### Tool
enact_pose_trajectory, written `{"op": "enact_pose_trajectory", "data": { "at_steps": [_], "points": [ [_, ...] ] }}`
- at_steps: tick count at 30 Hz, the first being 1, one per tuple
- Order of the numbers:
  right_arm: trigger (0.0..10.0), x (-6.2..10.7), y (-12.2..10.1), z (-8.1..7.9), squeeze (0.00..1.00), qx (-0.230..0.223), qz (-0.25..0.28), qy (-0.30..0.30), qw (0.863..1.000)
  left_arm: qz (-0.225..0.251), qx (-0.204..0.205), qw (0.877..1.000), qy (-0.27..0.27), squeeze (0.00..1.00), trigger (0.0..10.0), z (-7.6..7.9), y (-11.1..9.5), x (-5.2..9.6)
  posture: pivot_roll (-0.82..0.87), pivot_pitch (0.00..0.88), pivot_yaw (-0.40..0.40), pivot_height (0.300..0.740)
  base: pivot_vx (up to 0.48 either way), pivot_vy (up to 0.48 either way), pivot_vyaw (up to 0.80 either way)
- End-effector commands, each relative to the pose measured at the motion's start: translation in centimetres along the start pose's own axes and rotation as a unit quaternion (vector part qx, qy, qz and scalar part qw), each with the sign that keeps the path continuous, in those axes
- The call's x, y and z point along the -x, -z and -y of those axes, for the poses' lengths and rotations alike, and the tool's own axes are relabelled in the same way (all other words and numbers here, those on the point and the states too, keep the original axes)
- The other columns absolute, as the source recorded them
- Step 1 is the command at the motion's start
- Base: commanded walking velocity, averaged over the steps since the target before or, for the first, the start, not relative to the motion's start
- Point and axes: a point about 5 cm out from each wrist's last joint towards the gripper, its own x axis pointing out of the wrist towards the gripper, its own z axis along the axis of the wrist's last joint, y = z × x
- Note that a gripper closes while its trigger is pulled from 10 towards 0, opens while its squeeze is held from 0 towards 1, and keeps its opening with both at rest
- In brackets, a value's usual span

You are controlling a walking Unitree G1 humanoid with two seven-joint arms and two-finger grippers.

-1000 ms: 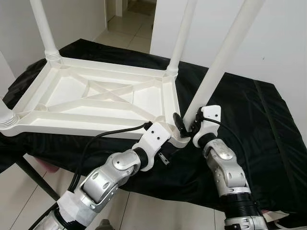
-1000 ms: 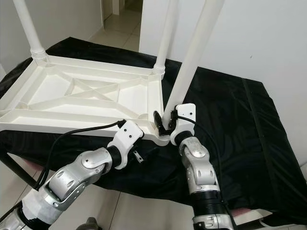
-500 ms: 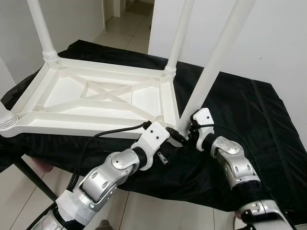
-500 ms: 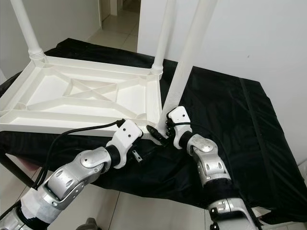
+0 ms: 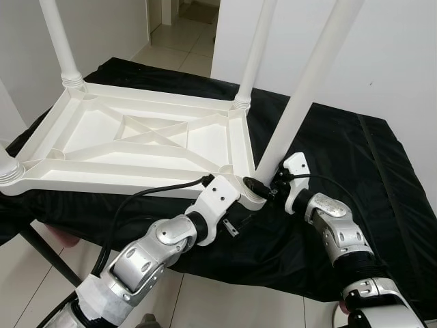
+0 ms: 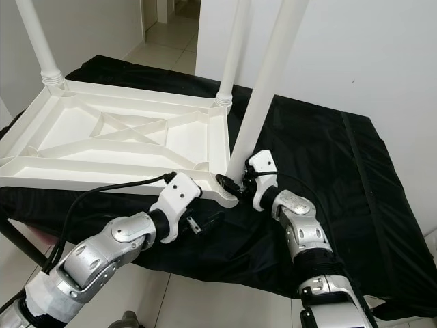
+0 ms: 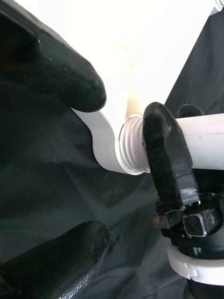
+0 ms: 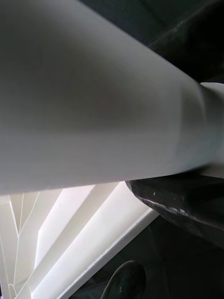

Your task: Building children table

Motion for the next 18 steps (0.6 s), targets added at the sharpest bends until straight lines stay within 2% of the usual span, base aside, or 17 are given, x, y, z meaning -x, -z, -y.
{"op": "enact_pose_trajectory", "data": {
  "at_steps": [1,5,7,10,13,14,16,17,18],
  "points": [
    [10.0,0.1,0.6,-0.5,0.0,-0.002,-0.013,0.008,1.0,-0.004,0.002,0.998,0.069,0.0,10.0,0.7,0.1,0.1,0.16,0.021,-0.101,0.74,0.0,0.0,0.0],
    [10.0,0.0,0.5,-0.6,0.0,-0.004,-0.012,0.028,1.0,-0.003,0.003,0.998,0.068,0.0,10.0,0.7,0.0,0.1,0.16,0.022,-0.102,0.74,0.0,0.0,0.0],
    [10.0,-0.3,0.3,-1.5,0.0,-0.005,-0.001,0.069,0.998,-0.002,0.005,0.998,0.066,0.0,10.0,0.7,0.0,0.0,0.15,0.026,-0.103,0.74,0.0,0.0,0.0],
    [10.0,-0.4,0.1,-2.0,0.0,-0.011,0.008,0.09,0.996,0.0,0.006,0.998,0.065,0.0,10.0,0.7,0.0,0.0,0.15,0.027,-0.102,0.74,0.0,0.0,0.0],
    [10.0,-0.5,-0.1,-2.7,0.0,-0.035,0.026,0.165,0.985,-0.002,0.007,0.998,0.064,0.0,10.0,0.7,0.3,-0.1,0.15,0.028,-0.1,0.74,0.0,0.0,0.0],
    [10.0,-0.5,-0.1,-2.7,0.0,-0.035,0.026,0.165,0.985,-0.002,0.007,0.998,0.064,0.0,10.0,0.7,0.3,-0.1,0.15,0.028,-0.1,0.74,0.0,0.0,0.0],
    [10.0,-0.4,0.0,-2.6,0.0,-0.059,0.028,0.229,0.971,-0.002,0.008,0.998,0.065,0.0,10.0,0.7,0.3,-0.1,0.14,0.027,-0.097,0.74,0.0,0.0,0.0],
    [10.0,-0.4,0.0,-2.6,0.0,-0.059,0.028,0.229,0.971,-0.002,0.008,0.998,0.065,0.0,10.0,0.7,0.3,-0.1,0.14,0.027,-0.097,0.74,0.0,0.0,0.0],
    [10.0,-0.3,0.0,-2.5,0.0,-0.063,0.028,0.253,0.965,-0.002,0.008,0.998,0.066,0.0,10.0,0.7,0.3,-0.1,0.14,0.027,-0.097,0.74,0.0,0.0,0.0]
  ]
}}
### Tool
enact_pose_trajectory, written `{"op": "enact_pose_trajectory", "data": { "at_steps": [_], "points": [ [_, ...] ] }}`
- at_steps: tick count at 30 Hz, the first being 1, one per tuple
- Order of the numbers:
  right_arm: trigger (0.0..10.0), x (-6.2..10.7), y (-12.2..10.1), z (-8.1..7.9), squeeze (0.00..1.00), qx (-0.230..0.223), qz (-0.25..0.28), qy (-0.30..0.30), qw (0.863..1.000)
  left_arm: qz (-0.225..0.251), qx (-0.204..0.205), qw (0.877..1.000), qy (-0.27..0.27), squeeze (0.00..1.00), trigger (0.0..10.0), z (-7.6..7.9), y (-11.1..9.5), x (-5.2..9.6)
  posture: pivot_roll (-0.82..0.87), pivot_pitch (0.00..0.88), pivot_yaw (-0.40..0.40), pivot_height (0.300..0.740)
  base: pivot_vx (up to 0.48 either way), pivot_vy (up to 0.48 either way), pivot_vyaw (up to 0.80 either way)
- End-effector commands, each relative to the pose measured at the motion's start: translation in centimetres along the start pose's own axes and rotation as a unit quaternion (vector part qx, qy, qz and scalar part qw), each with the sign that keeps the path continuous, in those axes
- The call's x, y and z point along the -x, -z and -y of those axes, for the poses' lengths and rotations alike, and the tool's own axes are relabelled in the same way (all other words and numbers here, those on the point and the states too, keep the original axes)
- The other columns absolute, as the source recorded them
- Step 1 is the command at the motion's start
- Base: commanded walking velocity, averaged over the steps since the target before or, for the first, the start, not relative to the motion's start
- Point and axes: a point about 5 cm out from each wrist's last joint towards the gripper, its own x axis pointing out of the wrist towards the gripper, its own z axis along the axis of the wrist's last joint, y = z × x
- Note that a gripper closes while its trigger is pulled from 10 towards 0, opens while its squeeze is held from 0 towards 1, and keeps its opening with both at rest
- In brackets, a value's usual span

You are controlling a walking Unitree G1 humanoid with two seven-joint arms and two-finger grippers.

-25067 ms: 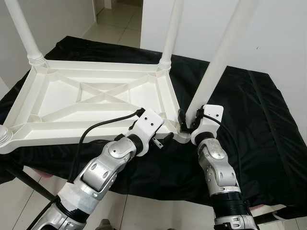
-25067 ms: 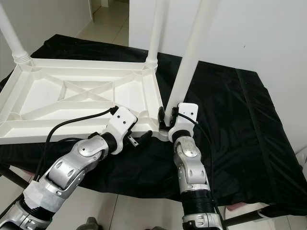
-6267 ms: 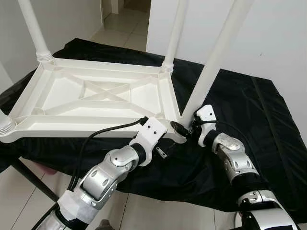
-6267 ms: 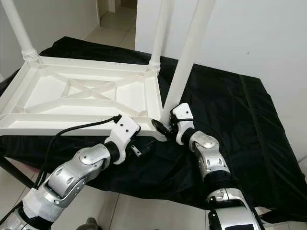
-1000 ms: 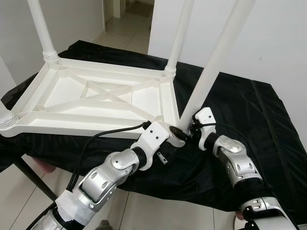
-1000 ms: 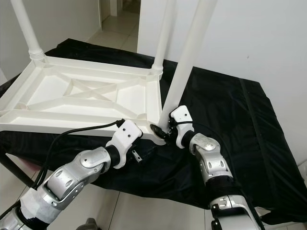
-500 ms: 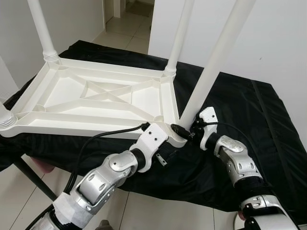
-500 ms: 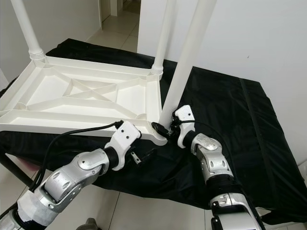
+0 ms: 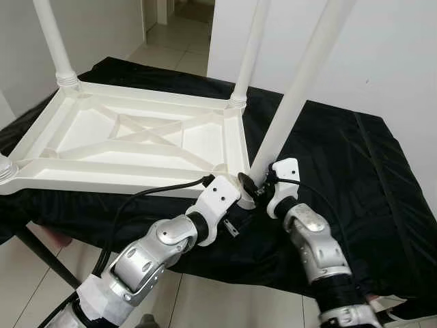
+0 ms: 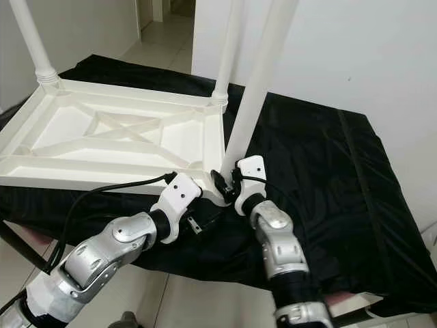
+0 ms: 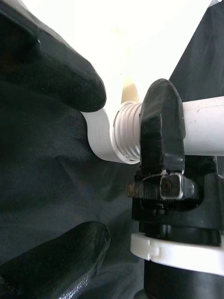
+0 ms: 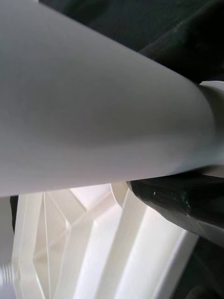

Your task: Building children table

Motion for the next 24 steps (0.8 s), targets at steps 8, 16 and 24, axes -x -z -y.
{"op": "enact_pose_trajectory", "data": {
  "at_steps": [8,16,24],
  "points": [
    [10.0,1.3,0.1,0.5,0.0,-0.016,0.0,0.171,0.985,0.0,0.002,0.998,0.064,0.0,10.0,0.4,0.0,-0.2,0.14,0.021,-0.101,0.74,0.0,0.0,0.0],
    [10.0,1.4,-0.4,1.1,1.0,-0.015,0.007,0.178,0.984,0.003,0.001,0.998,0.065,0.0,10.0,0.5,-0.1,-0.4,0.13,0.018,-0.102,0.74,0.0,0.0,0.0],
    [10.0,1.0,-1.0,2.2,1.0,-0.013,0.016,0.153,0.988,0.004,0.0,0.998,0.063,0.0,10.0,0.4,-0.1,-0.4,0.14,0.018,-0.104,0.74,0.0,0.0,0.0]
  ]
}}
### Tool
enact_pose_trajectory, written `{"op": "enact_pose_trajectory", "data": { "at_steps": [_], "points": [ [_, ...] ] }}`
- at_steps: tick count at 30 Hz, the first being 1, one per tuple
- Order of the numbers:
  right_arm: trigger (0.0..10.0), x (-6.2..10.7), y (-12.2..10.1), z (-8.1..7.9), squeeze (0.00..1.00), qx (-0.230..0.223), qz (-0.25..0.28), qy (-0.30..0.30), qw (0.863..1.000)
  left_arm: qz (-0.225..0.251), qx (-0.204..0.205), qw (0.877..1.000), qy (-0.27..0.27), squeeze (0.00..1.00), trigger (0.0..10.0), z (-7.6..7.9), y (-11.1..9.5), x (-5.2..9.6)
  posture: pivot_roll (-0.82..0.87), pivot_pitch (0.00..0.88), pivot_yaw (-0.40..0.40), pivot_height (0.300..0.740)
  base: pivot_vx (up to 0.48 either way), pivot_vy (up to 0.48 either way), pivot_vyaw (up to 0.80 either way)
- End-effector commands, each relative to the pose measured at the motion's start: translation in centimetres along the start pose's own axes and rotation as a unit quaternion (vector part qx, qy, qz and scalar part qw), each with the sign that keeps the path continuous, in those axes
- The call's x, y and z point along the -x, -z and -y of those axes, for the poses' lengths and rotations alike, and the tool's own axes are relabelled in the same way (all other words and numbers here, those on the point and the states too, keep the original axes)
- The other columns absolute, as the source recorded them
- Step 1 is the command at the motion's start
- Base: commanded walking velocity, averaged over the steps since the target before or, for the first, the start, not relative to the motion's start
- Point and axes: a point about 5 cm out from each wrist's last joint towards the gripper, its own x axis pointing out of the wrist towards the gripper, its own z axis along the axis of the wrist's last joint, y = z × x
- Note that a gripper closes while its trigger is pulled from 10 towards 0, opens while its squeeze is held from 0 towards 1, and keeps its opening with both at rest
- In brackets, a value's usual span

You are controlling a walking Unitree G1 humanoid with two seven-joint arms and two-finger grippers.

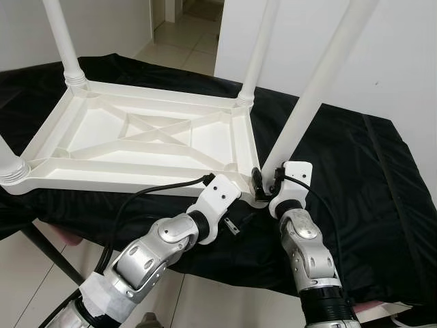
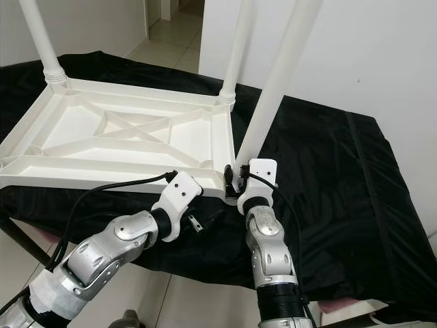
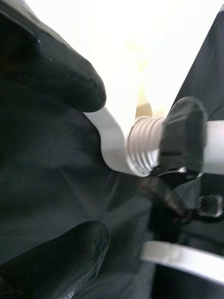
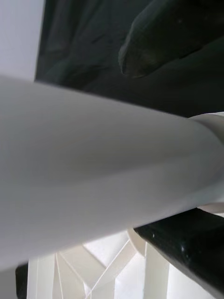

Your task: Building children table

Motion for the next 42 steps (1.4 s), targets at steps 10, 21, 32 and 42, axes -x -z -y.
{"op": "enact_pose_trajectory", "data": {
  "at_steps": [10,21,32,42],
  "points": [
    [10.0,-1.7,-1.1,1.8,0.0,0.05,0.001,-0.182,0.982,0.002,-0.008,0.998,0.066,0.0,10.0,0.3,-0.2,0.0,0.14,0.014,-0.094,0.74,0.0,0.0,0.0],
    [10.0,-2.5,0.2,1.3,0.0,0.092,-0.031,-0.3,0.949,0.001,-0.011,0.998,0.066,0.0,10.0,0.3,-0.2,0.0,0.15,0.007,-0.091,0.74,0.0,0.0,0.0],
    [0.0,-3.4,0.7,1.8,0.0,0.106,-0.044,-0.328,0.938,0.0,-0.013,0.998,0.064,0.0,10.0,0.2,-0.2,0.2,0.16,0.001,-0.095,0.74,0.0,0.0,0.0],
    [10.0,-2.9,1.5,2.3,0.0,0.103,-0.047,-0.308,0.945,0.002,-0.011,0.998,0.063,0.0,10.0,0.3,-0.1,0.3,0.16,0.0,-0.093,0.74,0.0,0.0,0.0]
  ]
}}
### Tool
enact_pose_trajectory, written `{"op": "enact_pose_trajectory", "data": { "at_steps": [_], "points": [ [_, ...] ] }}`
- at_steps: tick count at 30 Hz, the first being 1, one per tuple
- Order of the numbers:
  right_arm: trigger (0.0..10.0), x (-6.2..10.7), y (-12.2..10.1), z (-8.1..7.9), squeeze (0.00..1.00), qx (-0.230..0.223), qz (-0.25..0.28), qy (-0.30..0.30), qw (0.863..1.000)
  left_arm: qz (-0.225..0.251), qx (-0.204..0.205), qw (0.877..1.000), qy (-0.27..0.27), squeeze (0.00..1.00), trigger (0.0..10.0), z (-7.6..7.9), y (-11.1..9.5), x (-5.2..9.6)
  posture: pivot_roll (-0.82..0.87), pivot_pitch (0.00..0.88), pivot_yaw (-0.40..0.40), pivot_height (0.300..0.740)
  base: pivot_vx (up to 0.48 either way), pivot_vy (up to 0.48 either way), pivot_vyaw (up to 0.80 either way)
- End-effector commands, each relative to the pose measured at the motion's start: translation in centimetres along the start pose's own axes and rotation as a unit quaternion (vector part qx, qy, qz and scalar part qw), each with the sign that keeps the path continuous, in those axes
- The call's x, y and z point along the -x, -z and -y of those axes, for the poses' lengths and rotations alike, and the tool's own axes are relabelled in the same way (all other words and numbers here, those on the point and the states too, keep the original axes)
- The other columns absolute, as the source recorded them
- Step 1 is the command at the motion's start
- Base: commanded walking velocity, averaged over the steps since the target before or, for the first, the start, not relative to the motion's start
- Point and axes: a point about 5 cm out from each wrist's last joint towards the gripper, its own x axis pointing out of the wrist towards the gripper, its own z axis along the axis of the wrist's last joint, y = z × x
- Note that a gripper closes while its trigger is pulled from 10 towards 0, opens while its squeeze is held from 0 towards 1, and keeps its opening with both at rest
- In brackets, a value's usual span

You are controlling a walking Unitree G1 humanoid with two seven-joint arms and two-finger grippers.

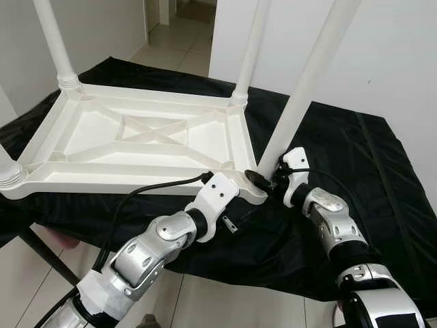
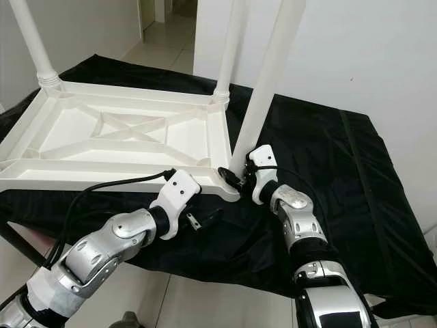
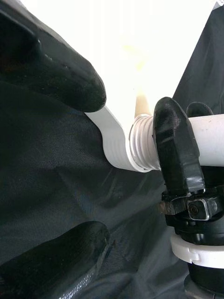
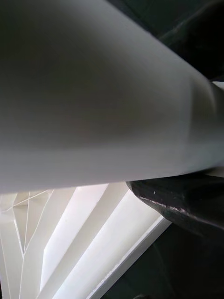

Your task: Building children table

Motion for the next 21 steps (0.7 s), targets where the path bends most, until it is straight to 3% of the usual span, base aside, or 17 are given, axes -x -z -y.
{"op": "enact_pose_trajectory", "data": {
  "at_steps": [1,9,14,15,21],
  "points": [
    [10.0,0.3,0.9,-0.2,0.0,0.013,-0.025,0.004,1.0,0.004,-0.004,0.998,0.067,0.0,10.0,0.7,-0.1,0.2,0.16,0.0,-0.093,0.74,0.0,0.0,0.0],
    [10.0,0.5,1.4,-1.4,0.0,0.008,-0.011,0.092,0.996,0.003,-0.004,0.998,0.067,0.0,10.0,0.9,0.1,0.2,0.16,0.0,-0.098,0.74,0.0,0.0,0.0],
    [10.0,0.8,1.6,-2.2,0.0,-0.015,-0.007,0.162,0.987,0.003,-0.007,0.998,0.065,0.0,10.0,0.9,0.2,0.1,0.16,0.0,-0.1,0.74,0.0,0.0,0.0],
    [10.0,1.1,1.8,-2.4,0.0,-0.032,-0.005,0.199,0.979,0.004,-0.008,0.998,0.066,0.0,10.0,0.9,0.2,0.1,0.16,0.0,-0.1,0.74,0.0,0.0,0.0],
    [10.0,1.6,1.8,-2.9,0.0,-0.044,0.001,0.257,0.965,0.003,-0.01,0.998,0.068,0.0,10.0,1.0,0.3,0.1,0.15,0.0,-0.102,0.74,0.0,0.0,0.0]
  ]
}}
